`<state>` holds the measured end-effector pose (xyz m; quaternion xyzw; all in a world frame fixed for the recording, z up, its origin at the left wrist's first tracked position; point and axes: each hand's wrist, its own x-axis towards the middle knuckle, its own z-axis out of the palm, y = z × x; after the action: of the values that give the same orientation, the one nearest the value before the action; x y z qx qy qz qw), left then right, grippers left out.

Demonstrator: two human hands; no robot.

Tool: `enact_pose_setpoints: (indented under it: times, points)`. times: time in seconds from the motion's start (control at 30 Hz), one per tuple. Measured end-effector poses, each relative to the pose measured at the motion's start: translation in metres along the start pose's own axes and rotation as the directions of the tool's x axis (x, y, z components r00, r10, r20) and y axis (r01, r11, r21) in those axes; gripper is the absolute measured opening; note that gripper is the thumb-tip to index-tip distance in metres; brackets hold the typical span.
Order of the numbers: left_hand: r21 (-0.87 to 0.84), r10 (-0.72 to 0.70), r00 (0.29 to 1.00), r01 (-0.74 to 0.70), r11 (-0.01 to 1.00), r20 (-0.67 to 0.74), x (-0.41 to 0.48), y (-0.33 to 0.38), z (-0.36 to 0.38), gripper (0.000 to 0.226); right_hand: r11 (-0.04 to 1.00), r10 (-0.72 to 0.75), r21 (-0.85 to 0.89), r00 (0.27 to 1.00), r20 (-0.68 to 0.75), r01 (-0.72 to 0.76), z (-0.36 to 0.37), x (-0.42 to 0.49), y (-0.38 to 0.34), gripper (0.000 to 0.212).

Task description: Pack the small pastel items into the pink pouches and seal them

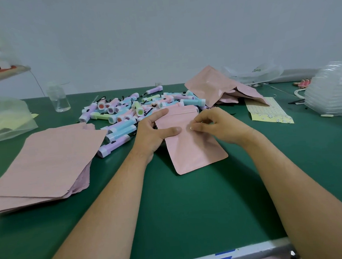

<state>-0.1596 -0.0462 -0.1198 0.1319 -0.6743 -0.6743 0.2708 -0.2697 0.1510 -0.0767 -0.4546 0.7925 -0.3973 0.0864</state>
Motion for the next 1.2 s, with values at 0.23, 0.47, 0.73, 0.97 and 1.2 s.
enact_pose_setpoints:
  times: [0.23,0.47,0.73,0.97,1.2]
  points:
    - [-0.010,0.017,0.999,-0.017,1.000,0.036,0.001,-0.002,-0.001,0.089,0.974,0.033,-0.221,0.998,-0.060,-0.046,0.006,0.000,-0.005,0.016]
    - [-0.007,0.070,0.995,-0.070,0.998,0.077,-0.003,0.000,0.000,0.082,0.962,0.149,-0.212,0.980,-0.133,-0.175,0.009,0.003,-0.005,0.015]
    - [0.000,0.087,0.991,-0.088,0.996,0.100,-0.005,0.002,0.002,0.084,0.950,0.308,-0.008,0.939,-0.156,-0.313,0.003,0.003,-0.002,0.015]
    - [-0.094,0.054,0.994,-0.046,0.995,0.090,-0.006,0.005,0.001,0.085,0.871,0.476,0.199,0.870,-0.124,-0.449,-0.002,0.003,0.005,0.088]
    - [-0.271,0.029,0.998,-0.011,0.963,0.062,-0.009,0.009,0.003,0.079,0.843,0.461,0.324,0.887,-0.022,-0.430,-0.007,-0.003,0.003,0.068]
